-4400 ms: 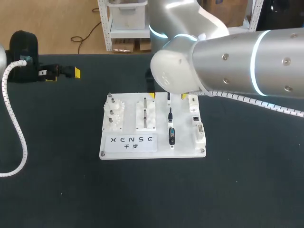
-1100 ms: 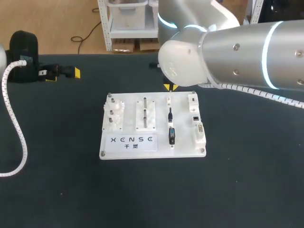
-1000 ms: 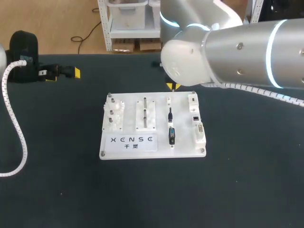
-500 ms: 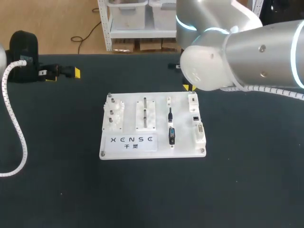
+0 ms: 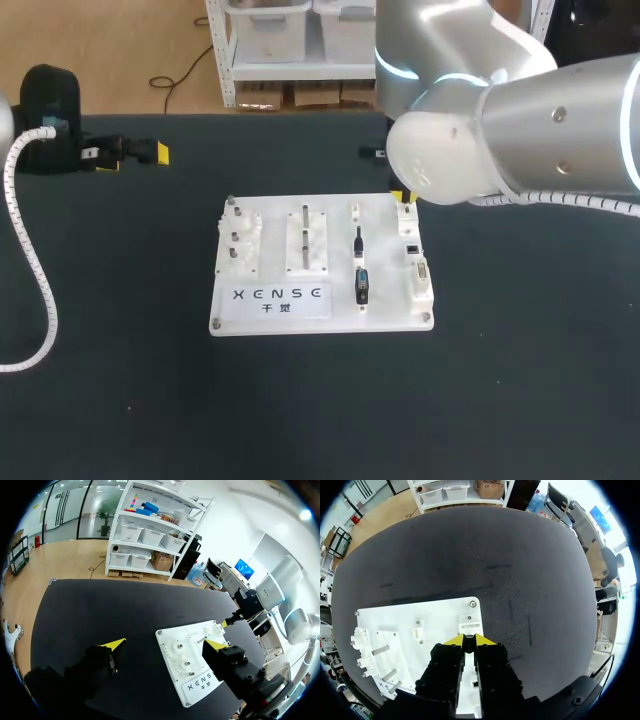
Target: Insert the USB connector, Ethernet cable, and multi-pin plug into their matching sockets one by one.
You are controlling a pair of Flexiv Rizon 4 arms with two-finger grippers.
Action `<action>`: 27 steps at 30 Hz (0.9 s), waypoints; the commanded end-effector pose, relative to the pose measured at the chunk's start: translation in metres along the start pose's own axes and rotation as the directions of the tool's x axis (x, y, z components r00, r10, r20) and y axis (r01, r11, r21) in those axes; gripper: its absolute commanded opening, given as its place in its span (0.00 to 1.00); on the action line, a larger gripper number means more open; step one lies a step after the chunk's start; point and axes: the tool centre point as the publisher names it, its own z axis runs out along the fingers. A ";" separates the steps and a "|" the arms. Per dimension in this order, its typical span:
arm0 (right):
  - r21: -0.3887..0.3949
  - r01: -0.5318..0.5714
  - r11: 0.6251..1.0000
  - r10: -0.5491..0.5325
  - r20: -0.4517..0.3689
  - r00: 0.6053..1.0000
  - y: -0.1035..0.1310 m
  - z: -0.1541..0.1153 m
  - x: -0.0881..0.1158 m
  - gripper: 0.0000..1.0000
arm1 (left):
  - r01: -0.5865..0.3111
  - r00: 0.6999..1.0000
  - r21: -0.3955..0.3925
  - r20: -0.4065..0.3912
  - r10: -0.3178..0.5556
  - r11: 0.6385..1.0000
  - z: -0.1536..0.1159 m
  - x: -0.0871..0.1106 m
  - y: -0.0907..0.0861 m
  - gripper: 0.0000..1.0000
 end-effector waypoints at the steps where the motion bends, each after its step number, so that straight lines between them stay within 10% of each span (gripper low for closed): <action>1: -0.002 -0.003 1.000 0.003 0.001 1.000 -0.002 -0.001 0.001 0.00 | 0.000 1.000 0.000 0.000 0.000 1.000 0.000 0.000 0.000 1.00; 27: 0.004 0.005 1.000 -0.005 -0.020 1.000 -0.003 0.011 0.008 0.00 | 0.000 1.000 0.000 0.000 0.000 1.000 0.000 0.000 0.000 1.00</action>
